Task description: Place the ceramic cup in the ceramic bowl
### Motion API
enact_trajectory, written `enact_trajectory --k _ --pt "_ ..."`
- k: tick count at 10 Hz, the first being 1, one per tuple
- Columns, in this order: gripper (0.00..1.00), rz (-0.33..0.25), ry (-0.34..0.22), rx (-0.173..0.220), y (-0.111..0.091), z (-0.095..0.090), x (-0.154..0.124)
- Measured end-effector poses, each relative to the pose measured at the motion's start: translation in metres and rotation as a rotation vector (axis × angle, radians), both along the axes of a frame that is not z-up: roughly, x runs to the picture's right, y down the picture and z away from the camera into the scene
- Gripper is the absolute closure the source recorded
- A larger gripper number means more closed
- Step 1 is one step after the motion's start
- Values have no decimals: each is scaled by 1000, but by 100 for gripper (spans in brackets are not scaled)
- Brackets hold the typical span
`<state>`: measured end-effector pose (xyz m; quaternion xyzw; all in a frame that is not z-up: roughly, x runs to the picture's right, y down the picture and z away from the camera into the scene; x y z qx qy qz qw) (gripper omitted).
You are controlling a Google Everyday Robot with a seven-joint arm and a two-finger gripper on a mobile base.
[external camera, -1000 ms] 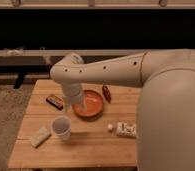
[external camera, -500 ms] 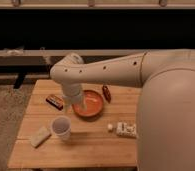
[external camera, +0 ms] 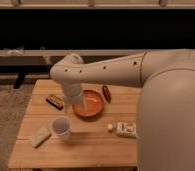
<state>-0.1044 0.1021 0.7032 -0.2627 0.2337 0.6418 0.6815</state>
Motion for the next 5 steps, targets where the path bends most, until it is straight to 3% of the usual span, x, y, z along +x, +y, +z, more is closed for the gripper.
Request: enact_trajectory --k 5 --pt "35 -1 -17 8 11 -4 -5"
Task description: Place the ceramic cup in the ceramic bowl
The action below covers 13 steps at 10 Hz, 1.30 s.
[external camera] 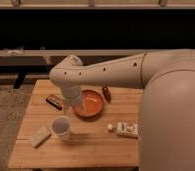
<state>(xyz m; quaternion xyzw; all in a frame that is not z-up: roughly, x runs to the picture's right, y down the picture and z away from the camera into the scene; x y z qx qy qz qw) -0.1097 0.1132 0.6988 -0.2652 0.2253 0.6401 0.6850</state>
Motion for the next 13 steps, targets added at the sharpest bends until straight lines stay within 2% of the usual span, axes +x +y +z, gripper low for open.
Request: enact_trajectory --k 4,6,10,11,13 --pt "35 -17 6 -39 31 20 -4" --pt "35 -11 29 -79 46 33 1" --pt "35 -29 45 -138 68 43 -1" --pt "39 -43 38 -157 73 46 -2" --pt "57 -65 12 -189 80 49 -5"
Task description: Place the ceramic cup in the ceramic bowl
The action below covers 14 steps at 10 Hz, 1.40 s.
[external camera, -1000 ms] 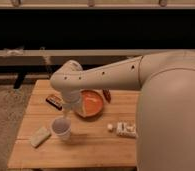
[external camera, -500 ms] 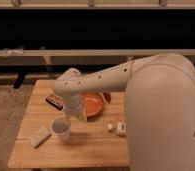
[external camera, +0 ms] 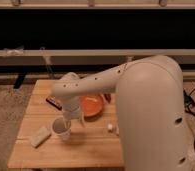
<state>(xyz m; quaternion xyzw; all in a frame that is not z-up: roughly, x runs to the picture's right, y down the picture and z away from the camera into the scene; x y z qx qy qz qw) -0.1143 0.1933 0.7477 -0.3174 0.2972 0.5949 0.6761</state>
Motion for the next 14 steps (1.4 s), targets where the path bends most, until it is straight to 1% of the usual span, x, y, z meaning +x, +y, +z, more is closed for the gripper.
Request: enact_trajectory --k 1,2,3,4,5,7,9,10,11,12,14 --pt "67 -5 -21 -16 3 1 -3" --pt "79 -7 -49 -32 4 0 -6" --pt "90 -2 -77 -39 2 -1 -8" --pt "96 6 -96 -41 -1 -4 -10" --pt "100 23 -117 -36 -9 -10 -12" --pt "100 66 -152 -8 -35 -27 -14" --pt "100 106 -151 41 -74 -53 -4" --pt "100 125 -148 68 -92 -61 2" --pt "100 138 -139 96 -111 -63 10" --pt "100 149 -127 126 -127 -60 19" --pt "100 181 -92 190 -153 -47 41"
